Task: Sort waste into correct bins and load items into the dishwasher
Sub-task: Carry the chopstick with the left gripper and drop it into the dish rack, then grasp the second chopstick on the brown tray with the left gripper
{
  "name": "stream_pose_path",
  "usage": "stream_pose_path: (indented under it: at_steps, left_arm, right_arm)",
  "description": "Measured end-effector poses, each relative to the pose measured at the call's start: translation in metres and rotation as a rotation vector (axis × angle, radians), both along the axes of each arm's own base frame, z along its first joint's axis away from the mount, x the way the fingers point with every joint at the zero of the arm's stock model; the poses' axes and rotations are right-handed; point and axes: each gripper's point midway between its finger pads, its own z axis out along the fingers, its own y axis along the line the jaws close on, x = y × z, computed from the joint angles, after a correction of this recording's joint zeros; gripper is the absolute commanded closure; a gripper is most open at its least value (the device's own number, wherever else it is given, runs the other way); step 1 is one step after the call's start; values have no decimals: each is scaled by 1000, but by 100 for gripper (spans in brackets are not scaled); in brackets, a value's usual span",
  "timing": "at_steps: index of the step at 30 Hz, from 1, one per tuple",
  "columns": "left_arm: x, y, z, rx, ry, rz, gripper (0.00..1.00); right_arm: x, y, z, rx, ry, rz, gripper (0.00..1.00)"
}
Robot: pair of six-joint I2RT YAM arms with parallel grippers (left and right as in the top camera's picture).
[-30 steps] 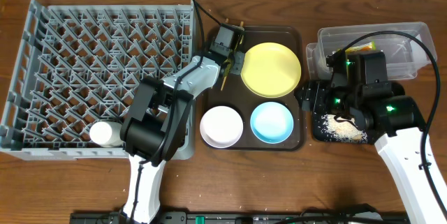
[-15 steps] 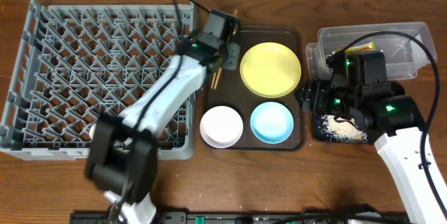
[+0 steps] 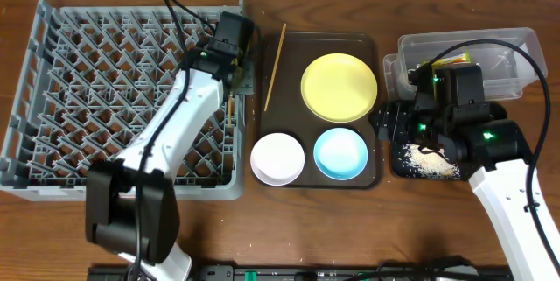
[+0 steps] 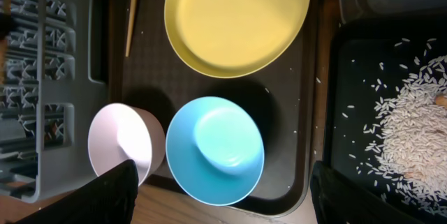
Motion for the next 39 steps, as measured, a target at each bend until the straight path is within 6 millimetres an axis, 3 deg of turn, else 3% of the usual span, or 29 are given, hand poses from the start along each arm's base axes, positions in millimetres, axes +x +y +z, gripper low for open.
stream_pose_path:
  at_steps: [6, 9, 14, 17, 20, 24, 27, 30, 33, 39]
  left_arm:
    - [0, 7, -32, 30, 75, 6, 87]
    - [-1, 7, -36, 35, 84, -3, 86]
    - [-1, 10, -29, 47, 74, -17, 64]
    - [-1, 8, -8, 17, 25, -19, 60]
    - [1, -2, 29, -58, -69, -42, 60]
    - [8, -31, 76, -186, -209, -115, 59]
    - [12, -59, 85, -225, -255, -207, 59]
    - [21, -88, 72, -197, -275, -324, 59]
    - [34, -106, 40, -146, -260, -384, 59]
    - [61, -115, -33, -72, -220, -435, 59]
  right_arm:
    - [-1, 0, -1, -1, 5, 0, 23]
    - [-1, 0, -1, -1, 5, 0, 23]
    - [-1, 0, -1, -1, 5, 0, 23]
    - [-1, 0, -1, -1, 5, 0, 22]
    - [-1, 0, -1, -1, 6, 0, 23]
    - [-2, 0, -1, -2, 9, 0, 22]
    - [-4, -1, -2, -3, 17, 0, 22]
    - [-4, -1, -3, -4, 22, 0, 22]
    - [-5, -1, -3, -5, 25, 0, 22]
    - [-6, -1, -4, -5, 28, 0, 22]
